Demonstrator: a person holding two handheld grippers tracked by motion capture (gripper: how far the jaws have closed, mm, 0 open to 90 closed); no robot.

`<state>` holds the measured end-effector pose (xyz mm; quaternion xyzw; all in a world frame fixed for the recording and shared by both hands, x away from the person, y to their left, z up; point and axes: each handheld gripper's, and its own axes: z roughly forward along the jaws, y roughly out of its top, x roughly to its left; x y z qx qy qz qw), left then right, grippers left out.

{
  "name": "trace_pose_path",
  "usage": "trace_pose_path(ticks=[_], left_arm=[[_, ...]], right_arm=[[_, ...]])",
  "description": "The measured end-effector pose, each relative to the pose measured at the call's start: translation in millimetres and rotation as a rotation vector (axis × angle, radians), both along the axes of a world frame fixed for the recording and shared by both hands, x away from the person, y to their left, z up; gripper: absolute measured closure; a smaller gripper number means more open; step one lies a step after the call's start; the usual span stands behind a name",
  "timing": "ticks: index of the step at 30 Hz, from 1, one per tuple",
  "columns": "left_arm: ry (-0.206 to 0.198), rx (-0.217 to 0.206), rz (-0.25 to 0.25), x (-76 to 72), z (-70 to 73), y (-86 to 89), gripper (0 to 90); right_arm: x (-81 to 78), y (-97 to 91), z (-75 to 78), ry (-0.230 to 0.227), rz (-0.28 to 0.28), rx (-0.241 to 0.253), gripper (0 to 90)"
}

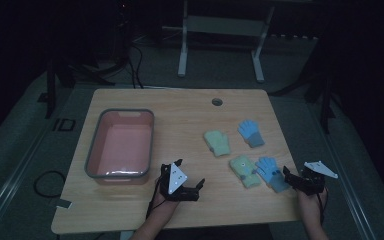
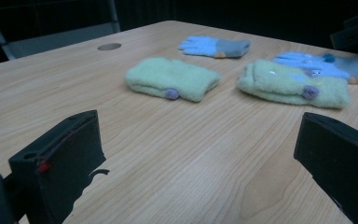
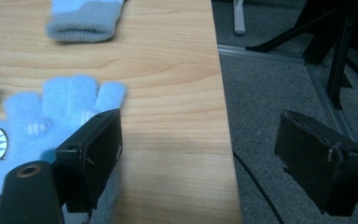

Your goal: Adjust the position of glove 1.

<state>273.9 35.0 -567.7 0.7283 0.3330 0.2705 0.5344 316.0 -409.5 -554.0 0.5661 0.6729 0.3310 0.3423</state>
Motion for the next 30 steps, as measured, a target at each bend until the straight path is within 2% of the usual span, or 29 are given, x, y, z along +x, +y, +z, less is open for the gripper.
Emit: trace_pose_path(ticks=[6,12,18,22,27,30], left_arm=[[0.001,0.004,0.005,0.1,0.1,-0.4,1.4],[-0.003,0.006,0.003,-0.4,0.0,-0.6,1.4],[-0.032,0.034,-0.001,-3.3,-0.1,-4.0,1.4],[-0.030,0.031,-0.001,-3.2,-0.2,-3.9,1.4],[-0.032,0.038,0.000,-3.3,-0.1,-4.3,1.4],[-0.026,0.035,0.001,-2.6,0.0,-3.7,1.4]], right_arm=[[1.1,1.5,-0.3,0.011,0.001,-0.016,16.0],[1.7,0.6,-0.4,0.016,-0.006,-0.008,15.9],[4.3,0.1,-0.8,0.044,-0.006,-0.005,15.9],[5.2,-0.5,-0.8,0.053,-0.003,0.003,16.0],[5.7,1.1,-1.3,0.063,-0.001,-0.011,15.9],[5.9,0.2,-1.3,0.066,0.002,0.001,15.9]])
